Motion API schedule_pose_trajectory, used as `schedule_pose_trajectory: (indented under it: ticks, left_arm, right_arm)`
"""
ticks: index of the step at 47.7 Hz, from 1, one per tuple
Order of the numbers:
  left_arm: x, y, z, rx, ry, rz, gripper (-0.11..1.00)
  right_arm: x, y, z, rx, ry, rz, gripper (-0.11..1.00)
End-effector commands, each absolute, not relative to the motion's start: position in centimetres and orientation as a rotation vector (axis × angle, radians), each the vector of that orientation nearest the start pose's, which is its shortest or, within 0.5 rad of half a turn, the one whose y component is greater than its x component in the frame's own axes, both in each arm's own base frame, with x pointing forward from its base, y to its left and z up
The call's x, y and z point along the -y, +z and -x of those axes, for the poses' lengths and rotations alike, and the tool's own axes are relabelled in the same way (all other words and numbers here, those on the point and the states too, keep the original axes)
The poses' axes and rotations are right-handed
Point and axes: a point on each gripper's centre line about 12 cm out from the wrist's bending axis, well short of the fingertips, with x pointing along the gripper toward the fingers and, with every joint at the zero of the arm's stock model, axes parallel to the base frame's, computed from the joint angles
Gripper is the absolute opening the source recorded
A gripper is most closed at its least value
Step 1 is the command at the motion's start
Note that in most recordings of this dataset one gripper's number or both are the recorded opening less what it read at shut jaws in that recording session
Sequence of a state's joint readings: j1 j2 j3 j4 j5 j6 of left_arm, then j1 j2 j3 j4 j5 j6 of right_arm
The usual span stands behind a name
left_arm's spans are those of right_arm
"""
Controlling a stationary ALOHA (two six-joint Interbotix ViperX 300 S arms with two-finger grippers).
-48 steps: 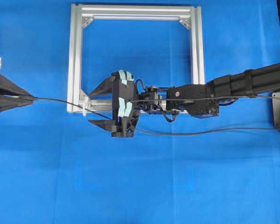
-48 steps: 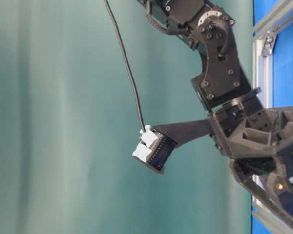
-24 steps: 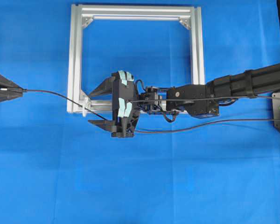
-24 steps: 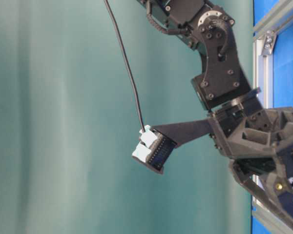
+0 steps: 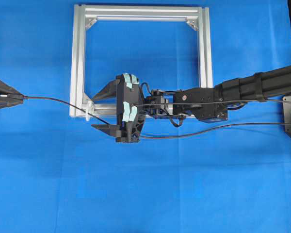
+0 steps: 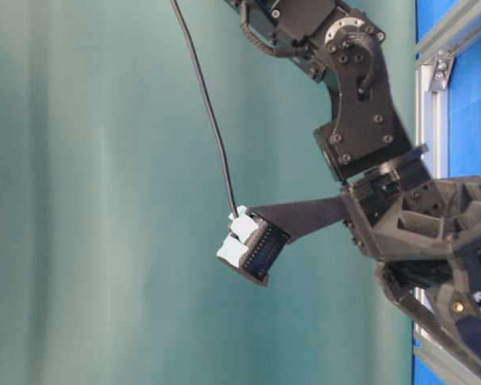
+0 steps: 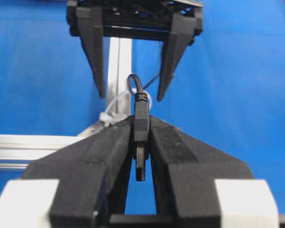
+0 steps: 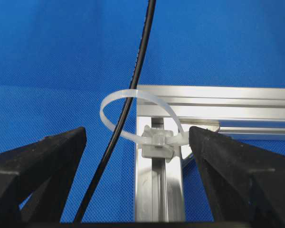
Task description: Insert the wire through the string loop located on the left side.
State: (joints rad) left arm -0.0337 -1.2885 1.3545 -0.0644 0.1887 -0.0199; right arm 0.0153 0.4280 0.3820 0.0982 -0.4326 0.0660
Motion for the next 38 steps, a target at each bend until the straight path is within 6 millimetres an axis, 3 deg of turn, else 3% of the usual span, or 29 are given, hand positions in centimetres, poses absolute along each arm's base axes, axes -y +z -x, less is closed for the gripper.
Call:
schedule_pose_trajectory:
  ticks: [1, 3, 11, 15, 26, 38]
  left_arm:
    - [0.7, 22.1, -14.4, -0.253, -0.041, 0.082, 0.09]
    - [0.7, 22.1, -14.4, -0.253, -0.041, 0.084, 0.16]
    - [0.7, 22.0, -14.4, -0.256, -0.041, 0.084, 0.67]
    - [0.7, 22.0, -14.4, -0.258, -0.041, 0.081, 0.85]
    - [0.7, 22.0, -14.4, -0.258, -0.041, 0.082, 0.8]
    - [0.7, 22.0, -14.4, -0.258, -0.041, 0.082, 0.8]
  right_arm:
    - [-0.3, 13.8, -50.1, -0.317, -0.051, -0.147, 0.96]
    - [-0.3, 13.8, -50.1, -0.315, -0.051, -0.147, 0.96]
    - [-0.3, 14.2, -50.0, -0.311, -0.05, -0.147, 0.96]
    - [-0.3, 14.5, -50.0, -0.307, -0.05, -0.147, 0.96]
    - [-0.3, 15.7, -49.7, -0.292, -0.049, -0.149, 0.96]
    - [0.0, 19.4, -49.2, -0.254, -0.048, -0.15, 0.96]
